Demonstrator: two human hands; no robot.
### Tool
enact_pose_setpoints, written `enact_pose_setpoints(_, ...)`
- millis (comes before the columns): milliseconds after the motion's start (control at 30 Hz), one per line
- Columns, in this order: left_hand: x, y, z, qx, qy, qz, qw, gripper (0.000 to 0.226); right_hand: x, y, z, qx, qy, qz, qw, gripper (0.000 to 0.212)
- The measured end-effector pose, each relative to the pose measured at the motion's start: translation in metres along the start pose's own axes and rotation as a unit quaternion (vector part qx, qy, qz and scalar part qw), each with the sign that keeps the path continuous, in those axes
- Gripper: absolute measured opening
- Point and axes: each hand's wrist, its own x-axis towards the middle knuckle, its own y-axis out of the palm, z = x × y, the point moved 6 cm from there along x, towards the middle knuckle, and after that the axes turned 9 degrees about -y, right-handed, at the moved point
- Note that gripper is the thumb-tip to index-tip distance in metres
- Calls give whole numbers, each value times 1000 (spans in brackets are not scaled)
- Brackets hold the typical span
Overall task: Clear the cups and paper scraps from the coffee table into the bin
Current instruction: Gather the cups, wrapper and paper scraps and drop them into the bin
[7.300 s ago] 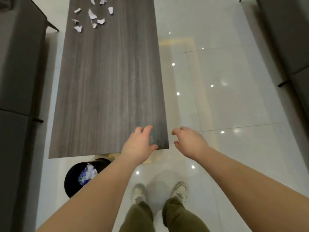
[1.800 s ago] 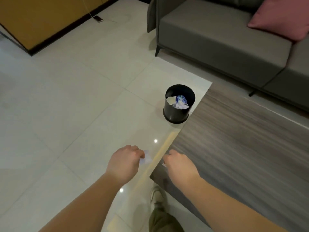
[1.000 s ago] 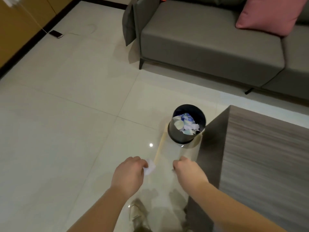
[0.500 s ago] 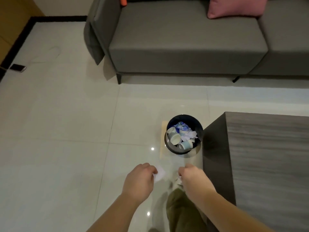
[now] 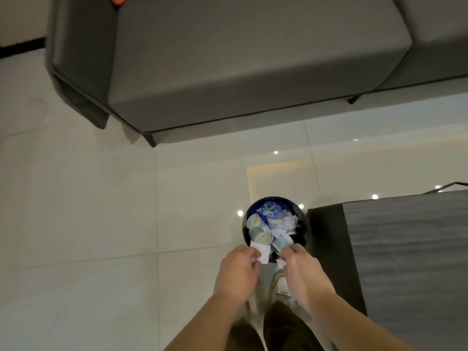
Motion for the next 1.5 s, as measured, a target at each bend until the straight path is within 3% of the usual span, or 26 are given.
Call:
enact_pose_setpoints(133, 45, 18, -11, -5, -22, 0, 1000, 23, 31, 4, -28, 25, 51, -10, 998, 41)
enact_pose_setpoints(233, 76, 39, -16, 12, -26, 12, 1000, 24, 50, 10, -47, 38, 76, -37, 996, 37)
enact_pose_setpoints(333, 101, 58, -21, 32, 2, 27, 999, 31, 67, 19, -64, 48, 88, -65, 993, 30)
enact_pose_setpoints(533, 125, 79, -18, 103, 46, 50, 992, 50, 88, 38, -73, 124, 80, -109, 983, 56)
enact_pose_setpoints(700, 115, 57, -17, 186, 82, 76, 976, 53, 74, 25, -59, 129, 109, -103, 980, 50)
enact_pose_setpoints(867, 94, 12, -53, 229, 146, 76, 959, 53, 36, -25, -48, 143, 137, -129, 972, 44)
enact_pose_setpoints(1067, 57, -27, -130, 270, 243, 72, 929, 50, -37, -97, -44, 165, 169, -217, 947, 26)
enact_pose_setpoints(1133, 43, -30, -154, 283, 282, 62, 915, 44, -59, -108, -48, 187, 182, -238, 936, 32)
enact_pose_setpoints(1500, -88, 52, -248, 352, 457, 101, 811, 42, -240, -78, -108, 206, 274, -314, 885, 26)
